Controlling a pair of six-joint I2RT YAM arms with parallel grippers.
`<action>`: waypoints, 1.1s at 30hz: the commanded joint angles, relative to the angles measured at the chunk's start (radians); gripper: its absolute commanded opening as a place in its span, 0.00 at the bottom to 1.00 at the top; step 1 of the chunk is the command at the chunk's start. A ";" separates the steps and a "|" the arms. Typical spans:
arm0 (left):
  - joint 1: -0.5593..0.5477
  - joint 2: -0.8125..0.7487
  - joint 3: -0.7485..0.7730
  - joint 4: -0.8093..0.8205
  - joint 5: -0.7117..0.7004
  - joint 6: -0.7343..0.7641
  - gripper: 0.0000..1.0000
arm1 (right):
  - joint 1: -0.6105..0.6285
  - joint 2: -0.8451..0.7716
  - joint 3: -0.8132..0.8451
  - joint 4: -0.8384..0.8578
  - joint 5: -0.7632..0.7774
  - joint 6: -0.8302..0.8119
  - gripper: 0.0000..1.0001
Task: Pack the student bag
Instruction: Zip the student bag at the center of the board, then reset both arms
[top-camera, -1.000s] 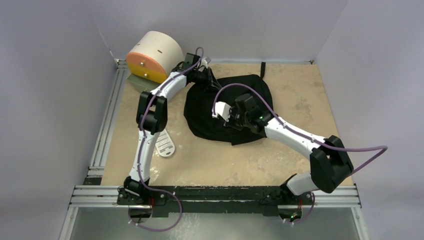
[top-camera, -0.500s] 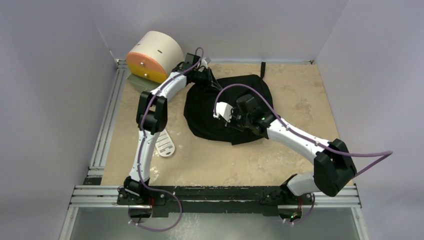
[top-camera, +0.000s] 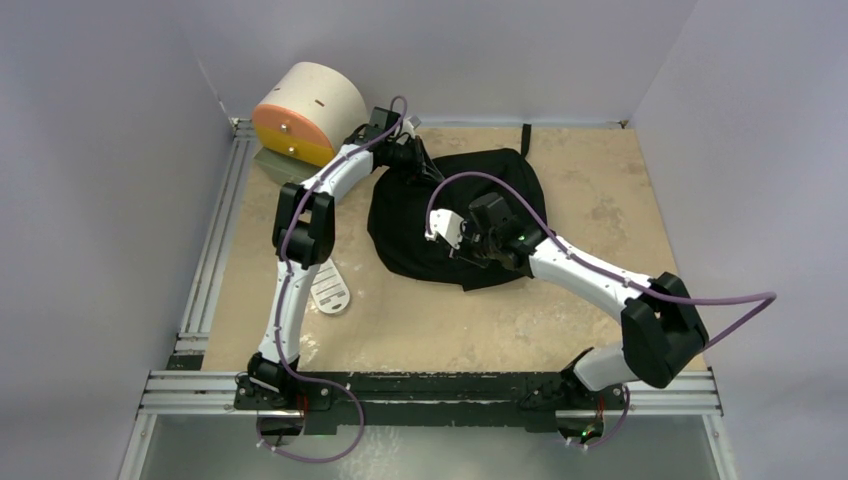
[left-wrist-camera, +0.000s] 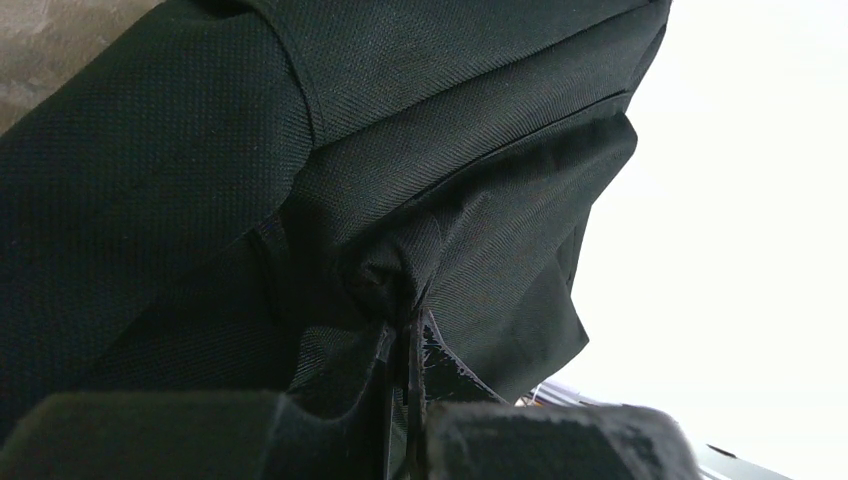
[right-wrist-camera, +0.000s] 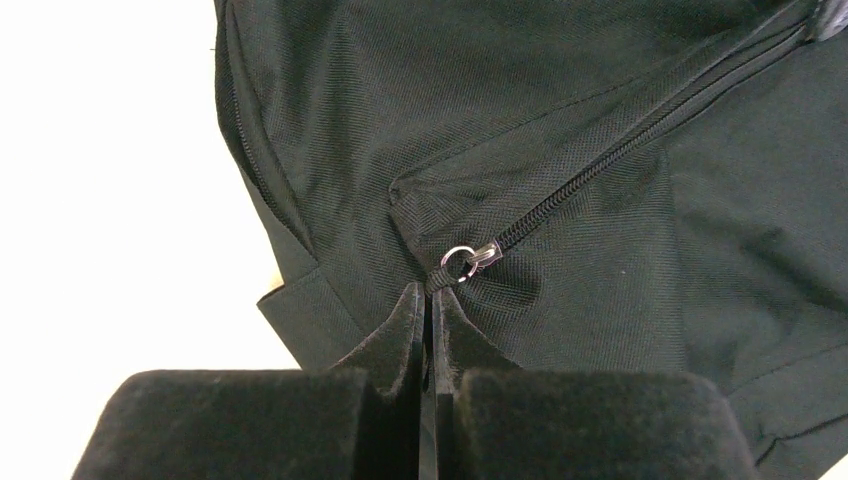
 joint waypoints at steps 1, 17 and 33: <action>0.107 -0.027 0.015 0.152 -0.196 0.017 0.00 | 0.041 0.013 -0.053 -0.276 -0.092 0.069 0.00; 0.115 -0.114 -0.096 0.269 -0.051 0.061 0.09 | 0.041 -0.116 -0.095 0.029 -0.147 0.115 0.13; 0.086 -0.457 -0.407 0.363 -0.026 0.158 0.59 | 0.036 -0.401 -0.175 0.505 0.281 0.523 0.52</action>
